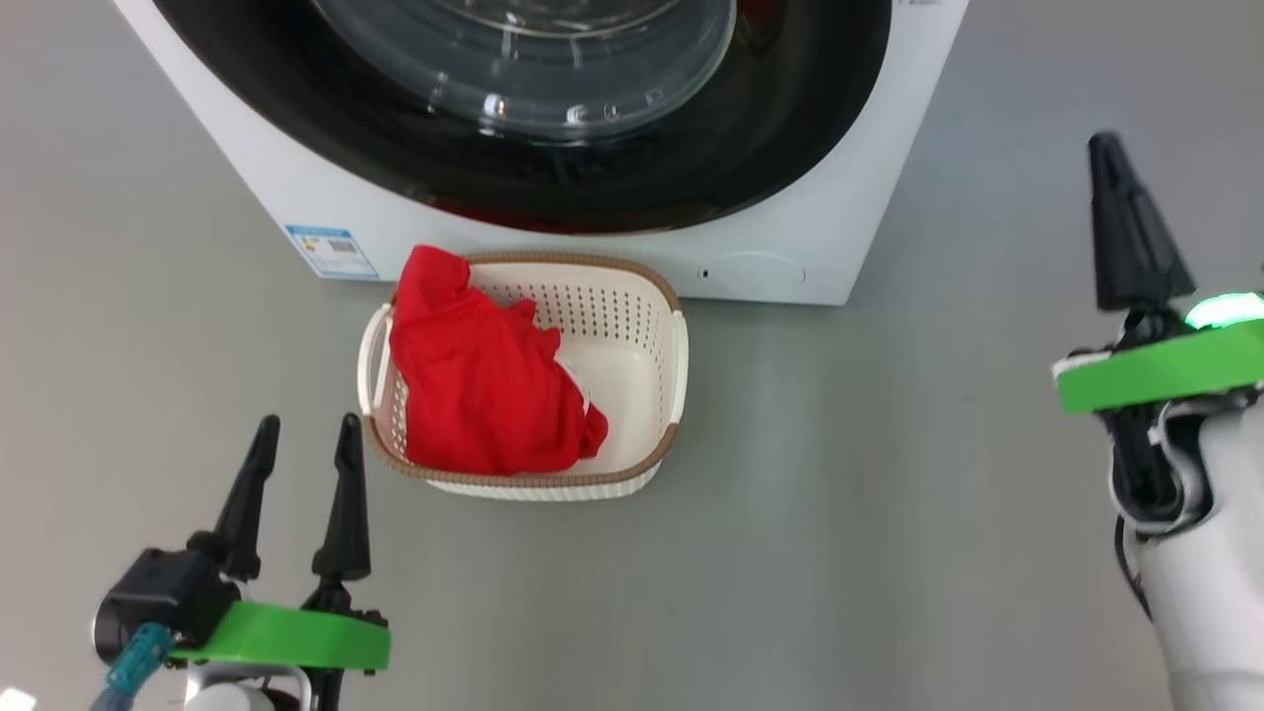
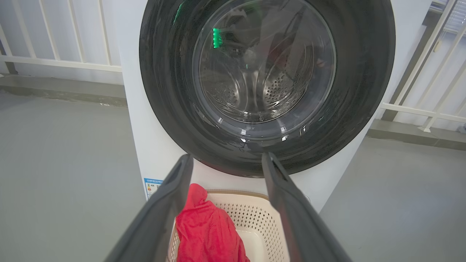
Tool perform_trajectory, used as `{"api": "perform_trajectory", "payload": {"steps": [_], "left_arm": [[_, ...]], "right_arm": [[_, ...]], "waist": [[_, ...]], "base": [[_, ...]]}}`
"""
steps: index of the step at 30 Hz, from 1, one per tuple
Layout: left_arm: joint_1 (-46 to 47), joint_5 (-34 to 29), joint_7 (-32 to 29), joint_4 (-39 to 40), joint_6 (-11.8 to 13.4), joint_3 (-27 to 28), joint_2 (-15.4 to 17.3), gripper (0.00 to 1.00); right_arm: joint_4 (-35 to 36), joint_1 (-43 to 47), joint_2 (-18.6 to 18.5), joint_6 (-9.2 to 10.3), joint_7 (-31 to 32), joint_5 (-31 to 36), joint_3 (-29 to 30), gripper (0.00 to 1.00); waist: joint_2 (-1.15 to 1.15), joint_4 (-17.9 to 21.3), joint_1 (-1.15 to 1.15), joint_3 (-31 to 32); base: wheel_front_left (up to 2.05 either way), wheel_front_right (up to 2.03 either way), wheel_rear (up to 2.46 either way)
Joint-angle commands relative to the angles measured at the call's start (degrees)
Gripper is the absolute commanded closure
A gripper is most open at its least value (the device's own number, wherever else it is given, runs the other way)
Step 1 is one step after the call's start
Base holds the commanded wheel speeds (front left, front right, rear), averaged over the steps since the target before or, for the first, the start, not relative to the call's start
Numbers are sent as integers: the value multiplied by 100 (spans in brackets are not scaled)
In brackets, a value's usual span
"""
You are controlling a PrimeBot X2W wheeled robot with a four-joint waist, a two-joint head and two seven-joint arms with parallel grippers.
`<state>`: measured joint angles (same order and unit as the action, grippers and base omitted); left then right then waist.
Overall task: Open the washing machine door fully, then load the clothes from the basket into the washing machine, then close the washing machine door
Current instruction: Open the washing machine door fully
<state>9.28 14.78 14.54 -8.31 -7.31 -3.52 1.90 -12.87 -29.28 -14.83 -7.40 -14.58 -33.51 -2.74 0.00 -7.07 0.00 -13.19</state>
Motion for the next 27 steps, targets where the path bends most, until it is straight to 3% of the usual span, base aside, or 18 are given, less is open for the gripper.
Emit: {"api": "perform_trajectory", "payload": {"steps": [1,8,14,27], "left_arm": [[232,-32,46,188,-17,183,98,0],[344,-26,46,262,-17,239,98,0],[430,5,46,275,-17,237,98,0],[621,25,46,303,-17,198,98,0]], "right_arm": [[130,-204,-71,-9,-41,-169,-90,100],[74,-696,-378,-9,-41,-658,-247,100],[-189,-1157,-706,-9,7,-1568,-611,100],[-783,-2238,-1045,-9,1092,-3308,-1023,100]], "waist": [[0,-56,0,-177],[0,-125,0,-475],[0,-183,0,-670],[0,-285,0,-1084]], "base": [[0,0,0],[0,0,0],[0,0,0],[0,0,0]]}}
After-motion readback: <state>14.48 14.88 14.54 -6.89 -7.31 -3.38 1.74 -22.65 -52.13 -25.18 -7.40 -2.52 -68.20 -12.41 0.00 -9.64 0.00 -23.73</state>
